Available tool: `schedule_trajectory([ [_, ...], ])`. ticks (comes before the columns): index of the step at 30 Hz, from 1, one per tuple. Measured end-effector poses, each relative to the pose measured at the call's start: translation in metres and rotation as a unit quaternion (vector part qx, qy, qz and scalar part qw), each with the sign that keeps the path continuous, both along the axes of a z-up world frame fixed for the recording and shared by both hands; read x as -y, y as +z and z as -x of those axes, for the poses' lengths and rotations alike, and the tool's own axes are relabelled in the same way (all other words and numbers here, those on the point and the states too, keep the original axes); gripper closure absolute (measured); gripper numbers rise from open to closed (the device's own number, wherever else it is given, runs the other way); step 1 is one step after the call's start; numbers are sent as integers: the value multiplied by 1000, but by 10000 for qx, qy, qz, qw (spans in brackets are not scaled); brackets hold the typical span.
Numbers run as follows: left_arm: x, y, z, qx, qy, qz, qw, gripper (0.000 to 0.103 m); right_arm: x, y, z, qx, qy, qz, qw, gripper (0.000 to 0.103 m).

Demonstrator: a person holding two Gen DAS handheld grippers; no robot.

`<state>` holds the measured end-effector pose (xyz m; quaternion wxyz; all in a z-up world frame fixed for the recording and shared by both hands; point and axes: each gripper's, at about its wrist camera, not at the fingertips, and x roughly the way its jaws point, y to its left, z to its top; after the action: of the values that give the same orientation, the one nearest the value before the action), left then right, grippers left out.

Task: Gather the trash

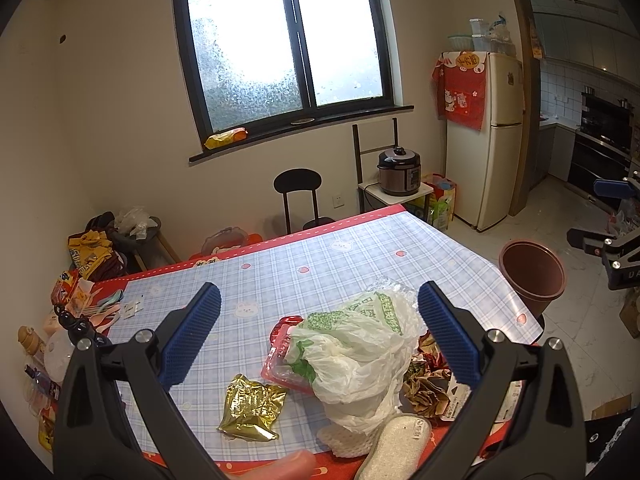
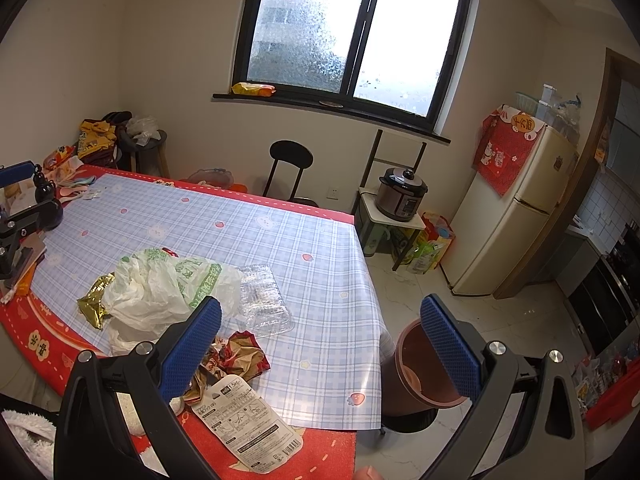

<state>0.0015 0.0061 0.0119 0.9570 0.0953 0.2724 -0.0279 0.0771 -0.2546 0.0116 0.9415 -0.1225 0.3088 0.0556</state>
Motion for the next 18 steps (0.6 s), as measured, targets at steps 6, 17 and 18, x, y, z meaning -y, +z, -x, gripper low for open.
schedule_trajectory([
  [6,3,3,-5,-11,-12,-14,10000,6,0,1,0,3,-6,0,10000,5],
  [17,-1,1,2,12,0,0,10000,6,-3,-5,-2,-20,-19,-3,10000,5],
  [18,0,2,2,13,-2,2,10000,6,-3,-6,-3,-20,-23,-5,10000,5],
])
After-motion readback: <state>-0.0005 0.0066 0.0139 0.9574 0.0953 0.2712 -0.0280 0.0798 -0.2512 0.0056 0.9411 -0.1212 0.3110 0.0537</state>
